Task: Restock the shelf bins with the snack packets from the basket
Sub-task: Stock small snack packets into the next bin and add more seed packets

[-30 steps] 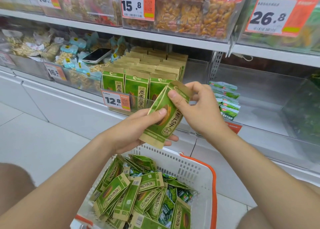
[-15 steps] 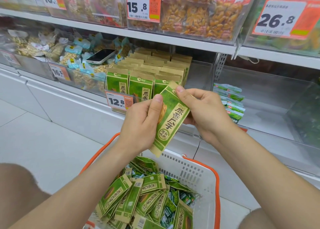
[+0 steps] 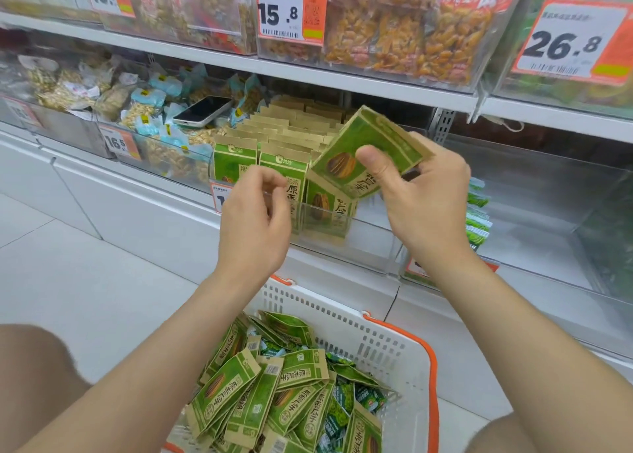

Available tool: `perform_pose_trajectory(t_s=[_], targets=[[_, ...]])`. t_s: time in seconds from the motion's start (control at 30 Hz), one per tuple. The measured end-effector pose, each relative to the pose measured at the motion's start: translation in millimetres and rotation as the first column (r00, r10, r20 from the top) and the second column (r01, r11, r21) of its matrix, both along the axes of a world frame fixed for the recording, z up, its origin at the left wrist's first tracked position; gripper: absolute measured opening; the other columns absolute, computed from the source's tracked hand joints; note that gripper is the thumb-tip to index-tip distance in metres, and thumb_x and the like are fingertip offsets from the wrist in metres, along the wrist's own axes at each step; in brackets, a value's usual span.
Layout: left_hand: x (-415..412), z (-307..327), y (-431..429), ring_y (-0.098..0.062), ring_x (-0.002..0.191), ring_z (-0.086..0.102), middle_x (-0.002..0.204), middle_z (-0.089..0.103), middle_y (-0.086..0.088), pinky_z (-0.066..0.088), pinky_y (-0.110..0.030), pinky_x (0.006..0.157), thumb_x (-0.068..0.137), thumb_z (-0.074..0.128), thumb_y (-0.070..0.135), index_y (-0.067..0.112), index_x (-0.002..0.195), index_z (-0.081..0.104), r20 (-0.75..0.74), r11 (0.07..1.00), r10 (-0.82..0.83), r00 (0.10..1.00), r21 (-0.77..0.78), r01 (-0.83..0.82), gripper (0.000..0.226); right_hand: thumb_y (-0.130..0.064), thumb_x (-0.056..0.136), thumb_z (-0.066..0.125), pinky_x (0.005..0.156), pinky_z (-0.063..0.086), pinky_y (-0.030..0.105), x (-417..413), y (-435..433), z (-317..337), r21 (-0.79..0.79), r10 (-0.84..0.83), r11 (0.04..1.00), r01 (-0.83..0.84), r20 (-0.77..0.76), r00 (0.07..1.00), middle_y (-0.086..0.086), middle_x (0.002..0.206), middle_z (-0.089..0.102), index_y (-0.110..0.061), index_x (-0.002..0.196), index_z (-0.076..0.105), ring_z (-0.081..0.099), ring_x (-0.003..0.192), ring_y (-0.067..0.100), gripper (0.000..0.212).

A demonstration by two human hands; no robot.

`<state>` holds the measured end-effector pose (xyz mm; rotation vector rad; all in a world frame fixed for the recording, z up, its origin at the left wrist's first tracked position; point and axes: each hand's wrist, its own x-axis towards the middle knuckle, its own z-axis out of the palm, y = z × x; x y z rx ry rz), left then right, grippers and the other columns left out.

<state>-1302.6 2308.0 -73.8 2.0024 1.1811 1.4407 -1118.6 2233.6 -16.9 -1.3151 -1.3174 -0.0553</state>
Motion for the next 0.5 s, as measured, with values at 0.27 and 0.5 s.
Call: perform_pose_trajectory(t_s=[0.27, 0.5], targets=[[-4.6, -19.9, 15.7, -0.022, 0.116, 0.049, 0.118, 0.057, 0.006, 0.041, -0.045, 0.099, 0.094, 0.062, 0.016, 0.028, 0.122, 0.069, -0.392, 0.999, 0.035, 0.919, 0.022, -0.028, 0.031, -0.049, 0.096, 0.069, 0.07, 0.036, 0.035, 7.4, 27.3, -22.6, -0.433, 0.045, 0.895, 0.109, 0.33, 0.943, -0.01, 0.077, 0.065, -0.027, 0.106, 0.073, 0.05, 0.075, 0.013, 0.025], [-1.2, -21.3, 14.0, -0.022, 0.113, 0.046, 0.122, 0.049, 0.005, 0.042, -0.048, 0.101, 0.091, 0.066, 0.018, 0.027, 0.126, 0.064, -0.392, 0.999, 0.032, 0.919, 0.016, -0.028, 0.036, -0.037, 0.095, 0.067, 0.073, 0.031, 0.035, -5.9, 41.2, -27.9, -0.509, -0.08, 0.833, 0.216, 0.275, 0.958, 0.002, 0.079, 0.064, -0.022, 0.088, 0.059, 0.049, 0.093, 0.03, 0.019]])
